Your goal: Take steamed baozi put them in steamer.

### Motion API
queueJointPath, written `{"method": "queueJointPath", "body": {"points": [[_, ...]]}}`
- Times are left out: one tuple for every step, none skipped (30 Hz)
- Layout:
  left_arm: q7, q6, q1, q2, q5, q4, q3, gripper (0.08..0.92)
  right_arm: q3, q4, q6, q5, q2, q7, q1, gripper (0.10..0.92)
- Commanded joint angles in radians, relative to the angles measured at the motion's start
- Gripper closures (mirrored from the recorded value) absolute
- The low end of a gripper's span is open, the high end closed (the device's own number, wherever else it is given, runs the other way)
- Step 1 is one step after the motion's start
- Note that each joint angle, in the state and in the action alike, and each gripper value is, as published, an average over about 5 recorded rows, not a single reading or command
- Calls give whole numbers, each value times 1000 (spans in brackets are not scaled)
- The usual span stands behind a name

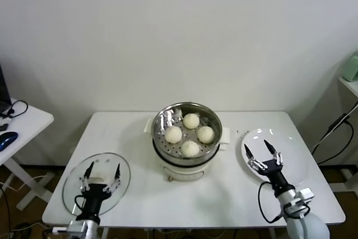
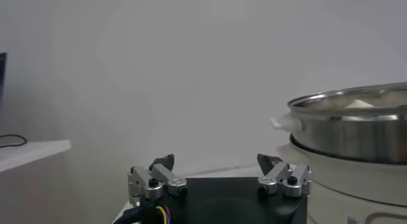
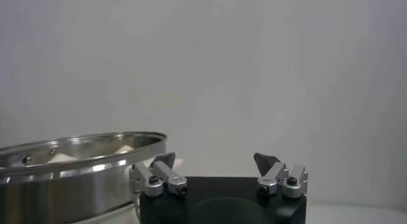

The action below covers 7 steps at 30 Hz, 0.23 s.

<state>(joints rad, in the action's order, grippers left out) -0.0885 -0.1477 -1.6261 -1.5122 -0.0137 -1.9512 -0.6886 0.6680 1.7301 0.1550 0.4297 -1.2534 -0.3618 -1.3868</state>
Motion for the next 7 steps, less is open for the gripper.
{"method": "queueJointPath", "body": {"points": [[-21,7,-1,-1,21,3,-18,177,27,12,22,-10,-77,7,-71,203],[-25,4,-3,0,18,1,-21,177,25,11,22,-9,-76,7,-69,203],[-27,1,-6,2,16,1,-22,177,23,11,21,-9,-76,7,-68,203],[-29,0,-9,4,16,0,-22,177,22,11,20,-10,-77,6,-67,203],[-29,-2,-10,4,18,0,-23,177,21,13,19,-11,-81,5,-65,203],[-25,-4,-10,5,19,1,-21,177,21,14,18,-12,-82,5,-65,203],[-22,-3,-10,5,23,2,-20,177,21,15,17,-12,-84,5,-64,203]]}}
